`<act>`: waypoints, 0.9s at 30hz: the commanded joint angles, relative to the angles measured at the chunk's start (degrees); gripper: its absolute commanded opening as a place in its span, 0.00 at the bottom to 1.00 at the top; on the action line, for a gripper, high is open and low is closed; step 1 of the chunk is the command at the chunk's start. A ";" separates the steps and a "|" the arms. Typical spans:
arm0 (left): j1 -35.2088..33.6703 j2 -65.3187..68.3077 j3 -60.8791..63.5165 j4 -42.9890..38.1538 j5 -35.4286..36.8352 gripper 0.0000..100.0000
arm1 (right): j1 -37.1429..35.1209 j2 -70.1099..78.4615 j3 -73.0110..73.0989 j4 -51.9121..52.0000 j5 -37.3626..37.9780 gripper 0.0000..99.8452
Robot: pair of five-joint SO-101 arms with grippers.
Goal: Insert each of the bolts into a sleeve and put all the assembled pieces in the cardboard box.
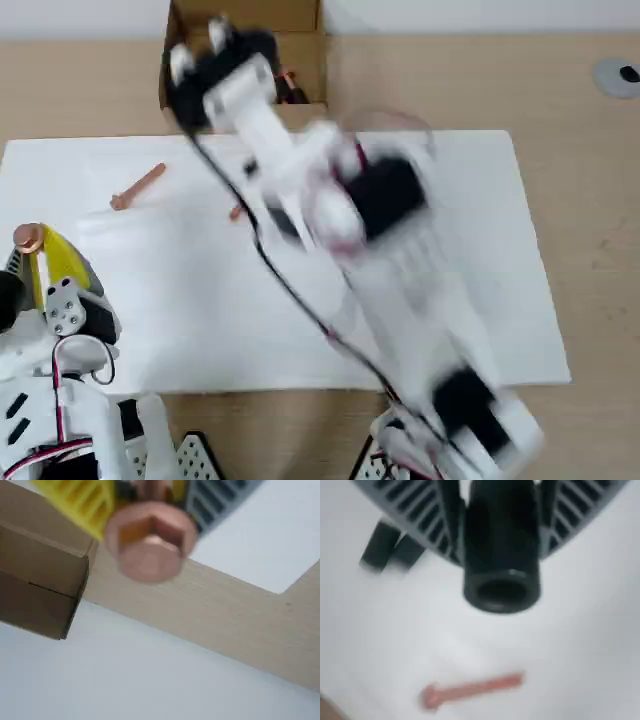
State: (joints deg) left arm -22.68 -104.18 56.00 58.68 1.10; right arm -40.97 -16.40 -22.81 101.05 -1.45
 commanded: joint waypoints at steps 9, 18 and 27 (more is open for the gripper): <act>0.18 -0.22 6.33 -17.58 0.18 0.00 | -0.84 -25.01 57.36 -42.46 2.73 0.01; 3.96 -0.22 8.62 -26.37 -0.09 0.00 | -2.33 -26.95 68.62 -64.97 2.55 0.01; 20.48 -0.22 4.48 -26.29 0.09 0.00 | -6.90 -30.81 76.09 -68.84 -7.91 0.01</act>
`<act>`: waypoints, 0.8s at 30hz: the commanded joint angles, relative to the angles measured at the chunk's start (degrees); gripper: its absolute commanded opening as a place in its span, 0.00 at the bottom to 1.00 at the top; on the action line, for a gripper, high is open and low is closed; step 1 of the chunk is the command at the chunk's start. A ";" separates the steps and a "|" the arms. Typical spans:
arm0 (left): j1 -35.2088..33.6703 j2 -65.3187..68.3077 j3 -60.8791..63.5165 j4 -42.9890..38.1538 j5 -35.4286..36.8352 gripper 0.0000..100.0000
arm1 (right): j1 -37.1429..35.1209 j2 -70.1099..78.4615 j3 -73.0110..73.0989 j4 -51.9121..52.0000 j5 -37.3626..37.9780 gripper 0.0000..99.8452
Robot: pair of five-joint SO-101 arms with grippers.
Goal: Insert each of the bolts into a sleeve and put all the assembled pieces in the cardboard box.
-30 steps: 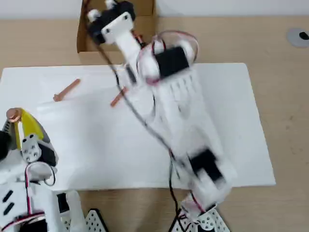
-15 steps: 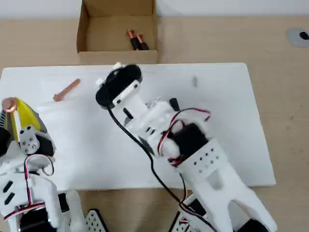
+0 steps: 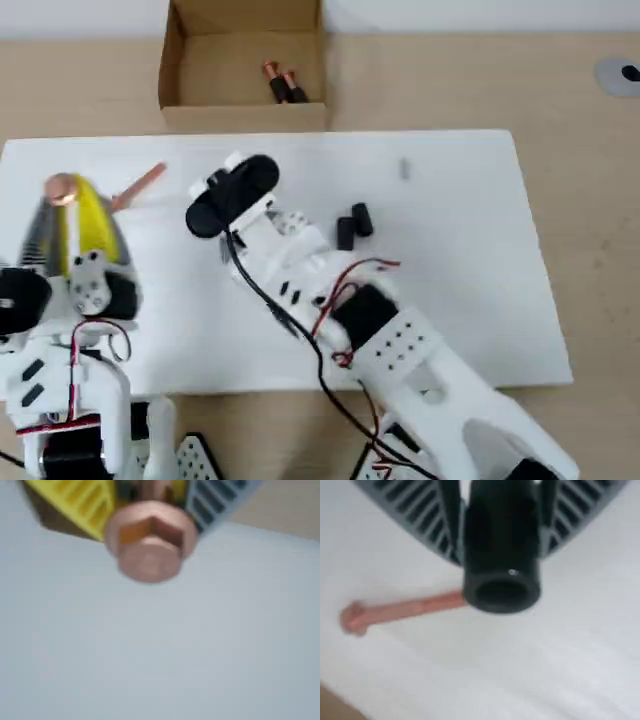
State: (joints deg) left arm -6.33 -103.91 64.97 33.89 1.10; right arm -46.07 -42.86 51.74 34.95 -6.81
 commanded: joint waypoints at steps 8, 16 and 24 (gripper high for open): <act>6.24 -0.48 -15.47 7.12 0.18 0.00 | -2.51 -24.57 23.87 -26.46 -4.84 0.01; 15.12 -0.48 -18.81 12.22 -1.14 0.00 | -9.01 -50.07 45.93 -37.19 1.41 0.01; 27.16 -0.40 -21.10 11.87 -1.14 0.00 | -16.75 -55.69 45.67 -29.63 1.32 0.01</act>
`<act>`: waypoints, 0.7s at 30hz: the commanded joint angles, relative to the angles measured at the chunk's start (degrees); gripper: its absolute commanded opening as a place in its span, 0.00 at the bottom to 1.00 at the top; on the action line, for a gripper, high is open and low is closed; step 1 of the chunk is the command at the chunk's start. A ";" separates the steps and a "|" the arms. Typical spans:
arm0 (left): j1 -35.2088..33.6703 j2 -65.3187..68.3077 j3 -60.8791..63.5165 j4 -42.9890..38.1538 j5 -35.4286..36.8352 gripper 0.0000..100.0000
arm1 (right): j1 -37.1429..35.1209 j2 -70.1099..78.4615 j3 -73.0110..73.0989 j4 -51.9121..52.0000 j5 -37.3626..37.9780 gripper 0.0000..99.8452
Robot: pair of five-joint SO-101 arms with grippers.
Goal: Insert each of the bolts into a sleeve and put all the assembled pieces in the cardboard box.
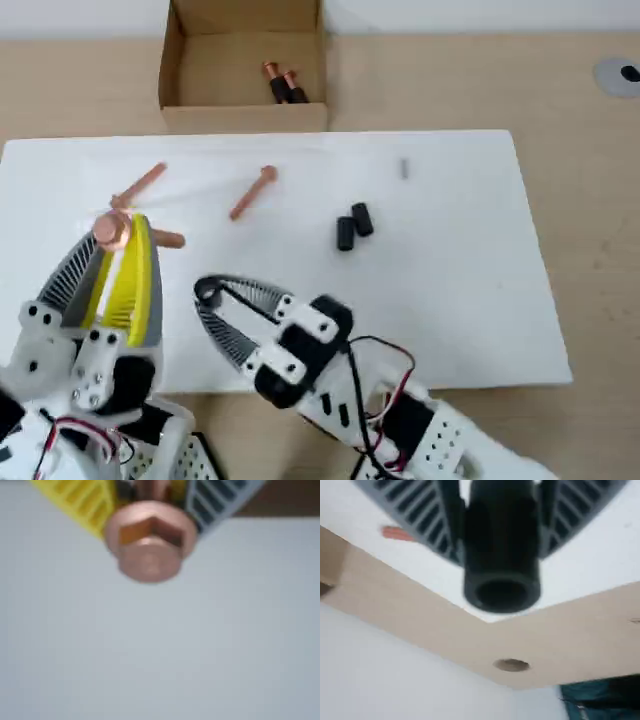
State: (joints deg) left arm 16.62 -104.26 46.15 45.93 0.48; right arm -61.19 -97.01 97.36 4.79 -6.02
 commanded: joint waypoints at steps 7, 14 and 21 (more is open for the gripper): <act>11.25 -0.13 -4.04 11.25 -3.08 0.00 | -1.63 -1.45 0.04 0.70 0.26 0.01; 11.52 -0.13 -7.47 19.52 -7.56 0.00 | -1.63 -1.45 0.04 0.70 0.26 0.01; 10.46 -0.13 -5.19 20.13 -10.37 0.00 | -1.63 -1.54 0.04 0.70 0.26 0.01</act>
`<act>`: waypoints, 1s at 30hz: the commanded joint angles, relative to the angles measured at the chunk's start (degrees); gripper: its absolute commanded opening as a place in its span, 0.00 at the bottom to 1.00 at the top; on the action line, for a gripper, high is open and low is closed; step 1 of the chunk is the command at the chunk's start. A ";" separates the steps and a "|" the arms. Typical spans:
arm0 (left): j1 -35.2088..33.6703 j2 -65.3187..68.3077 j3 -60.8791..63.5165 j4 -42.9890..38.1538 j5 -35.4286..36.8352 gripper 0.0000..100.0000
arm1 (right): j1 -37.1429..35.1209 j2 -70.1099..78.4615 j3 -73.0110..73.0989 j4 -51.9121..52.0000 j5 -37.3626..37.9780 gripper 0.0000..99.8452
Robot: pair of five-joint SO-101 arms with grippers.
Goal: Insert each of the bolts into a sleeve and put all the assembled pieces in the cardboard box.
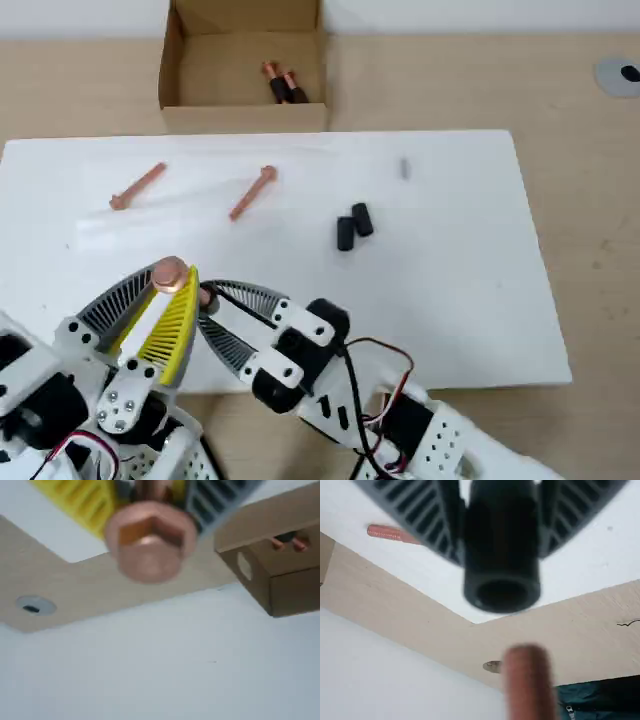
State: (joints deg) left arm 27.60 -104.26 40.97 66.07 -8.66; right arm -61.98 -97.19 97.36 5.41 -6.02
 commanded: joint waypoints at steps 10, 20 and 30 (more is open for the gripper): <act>-0.88 -0.13 2.20 -0.09 -1.49 0.00 | -0.84 -1.36 0.04 0.00 0.26 0.01; -4.04 -0.22 6.59 -3.69 -5.71 0.00 | -0.84 -1.89 0.04 -0.26 0.26 0.01; -8.26 -0.22 8.97 -7.56 -5.45 0.01 | -0.66 -1.89 0.04 -0.26 0.26 0.01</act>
State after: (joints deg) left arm 20.48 -104.26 50.29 59.82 -13.93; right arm -61.98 -97.80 97.36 5.41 -6.02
